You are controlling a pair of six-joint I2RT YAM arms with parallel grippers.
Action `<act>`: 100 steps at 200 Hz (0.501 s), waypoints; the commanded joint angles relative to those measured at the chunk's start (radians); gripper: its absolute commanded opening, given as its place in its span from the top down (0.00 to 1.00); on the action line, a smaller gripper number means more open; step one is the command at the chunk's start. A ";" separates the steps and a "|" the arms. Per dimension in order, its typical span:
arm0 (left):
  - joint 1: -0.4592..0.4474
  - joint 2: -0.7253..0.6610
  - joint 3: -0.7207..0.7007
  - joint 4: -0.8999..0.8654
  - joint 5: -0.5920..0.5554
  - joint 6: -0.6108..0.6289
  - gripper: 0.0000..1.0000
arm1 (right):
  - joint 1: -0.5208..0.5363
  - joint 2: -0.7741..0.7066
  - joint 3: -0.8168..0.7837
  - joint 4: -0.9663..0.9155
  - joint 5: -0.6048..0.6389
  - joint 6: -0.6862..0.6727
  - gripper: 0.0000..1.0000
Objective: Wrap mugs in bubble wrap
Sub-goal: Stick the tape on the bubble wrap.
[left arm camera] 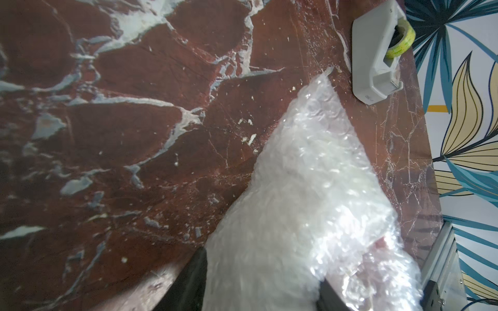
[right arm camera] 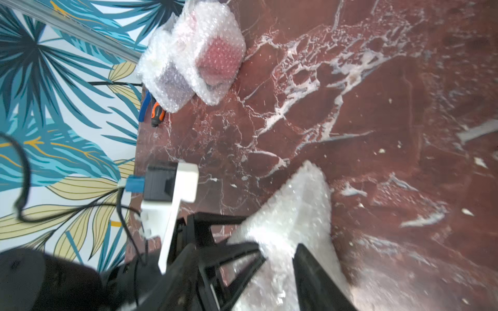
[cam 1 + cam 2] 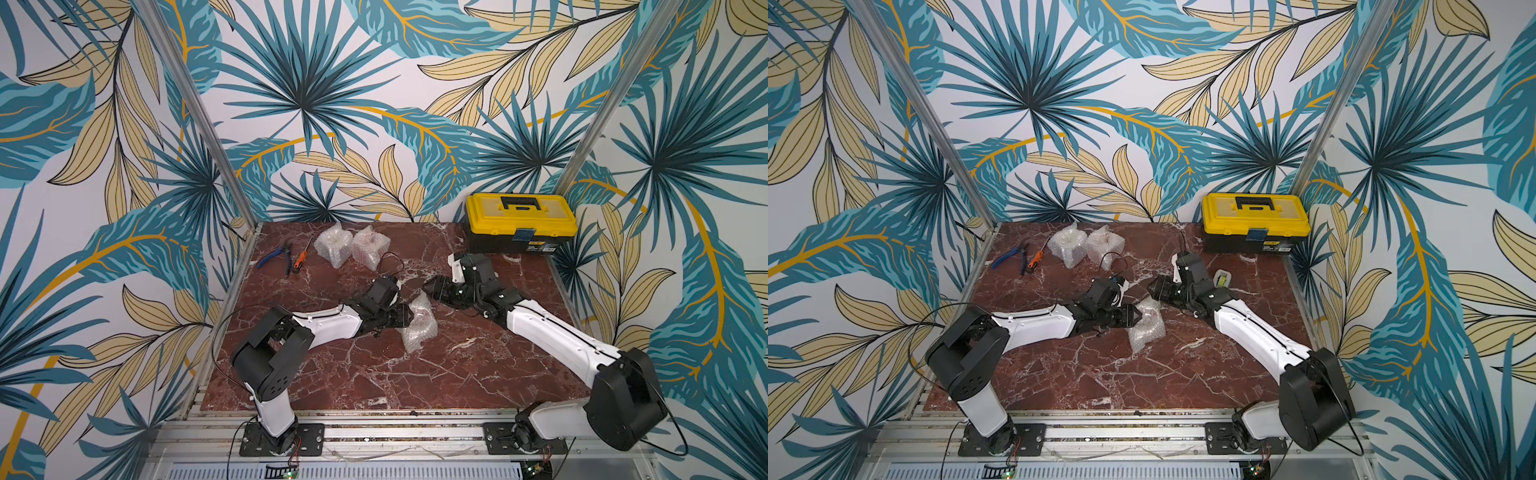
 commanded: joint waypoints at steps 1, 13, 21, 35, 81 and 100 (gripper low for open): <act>-0.014 0.044 -0.005 -0.116 -0.003 0.014 0.48 | 0.012 -0.025 -0.112 -0.078 0.005 0.056 0.21; -0.014 0.044 -0.005 -0.116 -0.003 0.012 0.48 | 0.019 -0.032 -0.147 -0.059 -0.026 0.082 0.16; -0.013 0.044 -0.004 -0.116 -0.005 0.012 0.48 | 0.024 -0.027 -0.162 -0.036 -0.049 0.096 0.15; -0.014 0.045 -0.002 -0.116 -0.005 0.012 0.48 | 0.027 -0.007 -0.178 0.027 -0.089 0.110 0.13; -0.020 0.050 0.000 -0.116 -0.005 0.009 0.48 | 0.033 0.084 -0.187 0.086 -0.141 0.121 0.13; -0.020 0.052 0.002 -0.116 -0.006 0.008 0.48 | 0.035 0.112 -0.208 0.073 -0.129 0.122 0.14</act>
